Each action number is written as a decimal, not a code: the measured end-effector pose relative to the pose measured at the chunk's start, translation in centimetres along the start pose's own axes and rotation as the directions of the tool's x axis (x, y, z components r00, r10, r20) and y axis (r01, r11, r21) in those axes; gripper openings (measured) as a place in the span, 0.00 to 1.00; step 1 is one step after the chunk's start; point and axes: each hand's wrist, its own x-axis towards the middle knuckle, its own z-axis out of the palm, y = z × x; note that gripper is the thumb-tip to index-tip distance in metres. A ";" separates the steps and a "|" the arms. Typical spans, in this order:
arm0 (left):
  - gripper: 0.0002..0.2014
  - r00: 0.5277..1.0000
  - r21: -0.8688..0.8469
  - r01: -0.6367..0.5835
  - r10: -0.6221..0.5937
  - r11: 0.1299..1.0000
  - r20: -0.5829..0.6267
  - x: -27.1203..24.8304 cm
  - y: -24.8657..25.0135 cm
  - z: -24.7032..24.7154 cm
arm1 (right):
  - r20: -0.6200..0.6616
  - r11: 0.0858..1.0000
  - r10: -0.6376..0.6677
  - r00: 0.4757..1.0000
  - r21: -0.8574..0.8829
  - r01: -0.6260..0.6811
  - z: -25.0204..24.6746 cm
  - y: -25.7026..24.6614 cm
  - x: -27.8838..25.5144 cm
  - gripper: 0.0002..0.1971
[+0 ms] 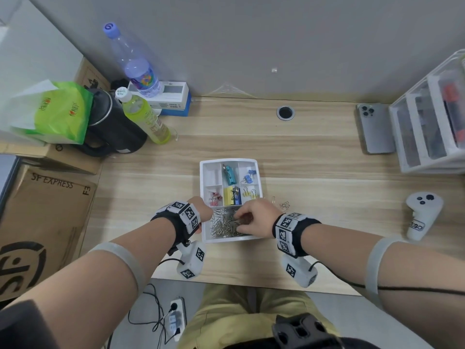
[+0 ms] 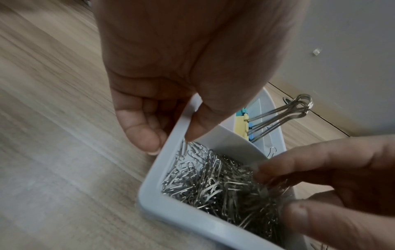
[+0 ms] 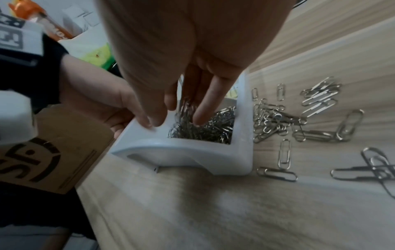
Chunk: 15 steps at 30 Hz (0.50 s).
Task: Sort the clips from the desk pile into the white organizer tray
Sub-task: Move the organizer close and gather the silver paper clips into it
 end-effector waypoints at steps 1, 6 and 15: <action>0.13 1.000 0.002 0.001 -0.001 1.000 -0.001 0.1 -0.1 -0.1 | 0.002 1.000 -0.013 1.000 -0.004 0.013 0.1 -0.1 0.0 0.16; 0.13 1.000 0.006 -0.001 0.001 1.000 -0.024 0.2 -0.6 -0.7 | -0.137 0.998 0.018 0.990 0.057 -0.011 -2.4 1.2 -0.4 0.18; 0.14 0.997 0.038 0.007 -0.004 0.999 -0.077 0.4 -2.1 -1.1 | 0.013 0.869 0.312 0.950 -0.407 -0.280 -5.4 9.2 -3.0 0.53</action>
